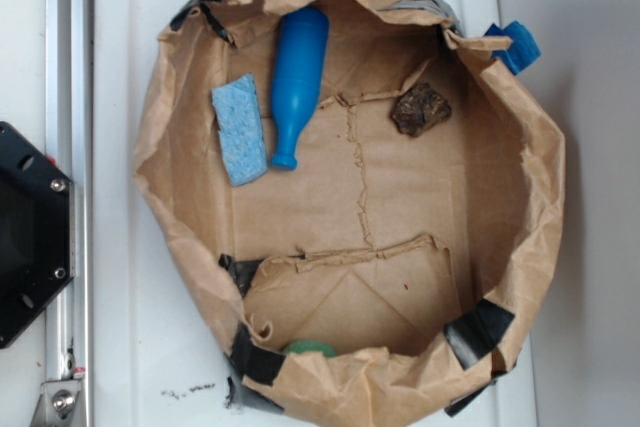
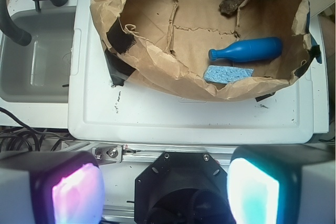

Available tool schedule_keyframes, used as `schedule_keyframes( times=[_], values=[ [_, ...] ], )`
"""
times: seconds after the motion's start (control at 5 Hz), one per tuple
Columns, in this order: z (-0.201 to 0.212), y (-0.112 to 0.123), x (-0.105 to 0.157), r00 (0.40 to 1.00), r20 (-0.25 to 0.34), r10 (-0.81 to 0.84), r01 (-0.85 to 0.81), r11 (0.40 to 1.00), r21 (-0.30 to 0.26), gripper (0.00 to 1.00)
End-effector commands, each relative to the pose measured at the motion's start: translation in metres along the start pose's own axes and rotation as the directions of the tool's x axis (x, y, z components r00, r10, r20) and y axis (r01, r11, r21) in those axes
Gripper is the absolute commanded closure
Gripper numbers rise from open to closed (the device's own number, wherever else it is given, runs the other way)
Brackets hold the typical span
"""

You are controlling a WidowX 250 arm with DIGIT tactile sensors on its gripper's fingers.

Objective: Grab the green ball.

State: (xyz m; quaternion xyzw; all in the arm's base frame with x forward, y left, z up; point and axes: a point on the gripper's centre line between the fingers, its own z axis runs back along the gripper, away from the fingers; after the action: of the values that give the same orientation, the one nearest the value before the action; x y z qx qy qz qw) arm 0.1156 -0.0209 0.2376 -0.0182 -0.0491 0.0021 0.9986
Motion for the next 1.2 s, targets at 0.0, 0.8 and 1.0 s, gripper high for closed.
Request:
schedule_keyframes(
  times=[0.0, 0.8, 1.0],
  values=[
    [0.0, 0.0, 0.0, 1.0, 0.0, 0.0, 0.0, 1.0, 0.0, 0.0],
    [-0.027, 0.013, 0.091, 0.996, -0.021, 0.092, -0.091, 0.995, 0.042, 0.0],
    [-0.031, 0.019, 0.102, 0.993, -0.012, 0.115, -0.114, 0.993, 0.039, 0.0]
  ],
)
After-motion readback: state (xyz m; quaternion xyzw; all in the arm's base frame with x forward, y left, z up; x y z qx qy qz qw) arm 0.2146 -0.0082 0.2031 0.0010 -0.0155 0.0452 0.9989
